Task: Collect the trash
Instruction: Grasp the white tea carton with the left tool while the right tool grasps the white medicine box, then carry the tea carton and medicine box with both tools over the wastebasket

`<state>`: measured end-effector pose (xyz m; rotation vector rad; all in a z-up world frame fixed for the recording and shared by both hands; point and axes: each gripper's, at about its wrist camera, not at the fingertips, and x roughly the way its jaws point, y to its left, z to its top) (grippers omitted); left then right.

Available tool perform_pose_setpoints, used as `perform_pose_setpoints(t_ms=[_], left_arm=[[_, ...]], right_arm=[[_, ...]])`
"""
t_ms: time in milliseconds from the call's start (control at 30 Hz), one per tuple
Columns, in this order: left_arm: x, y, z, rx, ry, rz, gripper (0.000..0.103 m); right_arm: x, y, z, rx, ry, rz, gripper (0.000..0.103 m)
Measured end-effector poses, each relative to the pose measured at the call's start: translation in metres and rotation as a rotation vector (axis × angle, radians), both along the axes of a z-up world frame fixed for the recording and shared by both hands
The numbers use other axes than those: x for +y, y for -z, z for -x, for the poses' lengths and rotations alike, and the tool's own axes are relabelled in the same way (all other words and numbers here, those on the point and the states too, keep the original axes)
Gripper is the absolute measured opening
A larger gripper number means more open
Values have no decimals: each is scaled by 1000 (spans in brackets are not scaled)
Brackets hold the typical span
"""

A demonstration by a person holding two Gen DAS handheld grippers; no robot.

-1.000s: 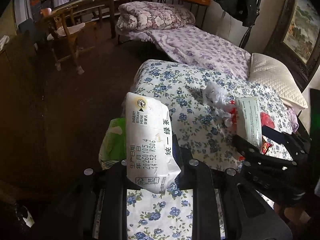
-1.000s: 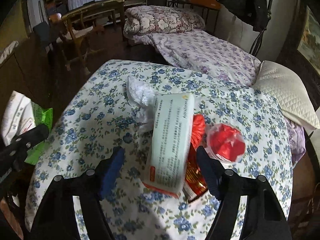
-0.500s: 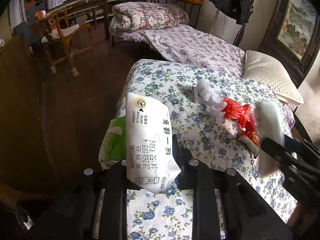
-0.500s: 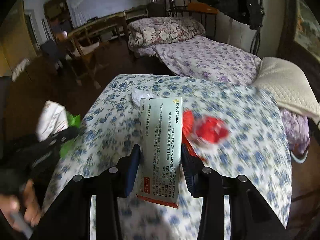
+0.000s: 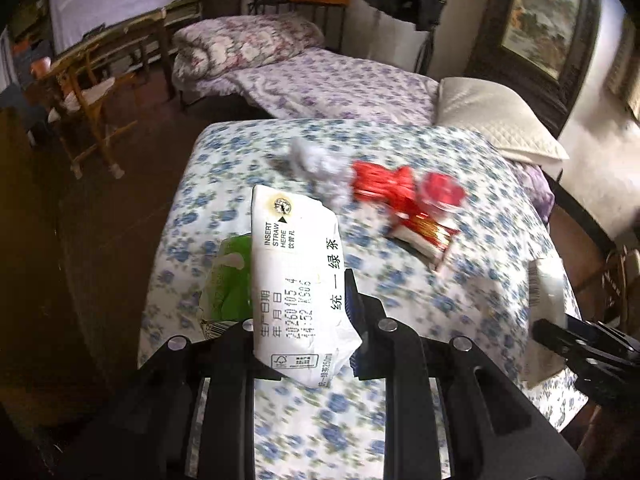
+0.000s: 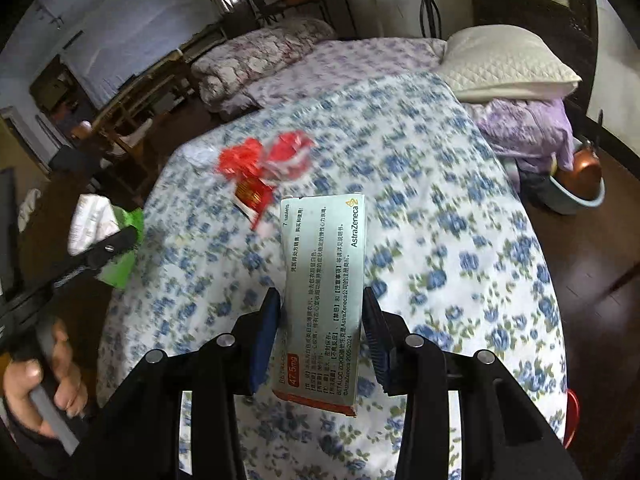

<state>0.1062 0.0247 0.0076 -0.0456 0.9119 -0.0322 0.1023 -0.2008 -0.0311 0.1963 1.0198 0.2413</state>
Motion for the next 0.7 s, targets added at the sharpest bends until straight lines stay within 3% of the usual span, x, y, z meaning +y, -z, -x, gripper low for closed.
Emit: perform_pose_setpoints(t_ms=[200,700], left_arm=[[-39,13,18,29,67,-12,23],[-130,4,44,12,256,-77,23]], right_arm=[[3,3,4,-20,-20,45,41],[-66,-30,33,-82,97,-109,41]])
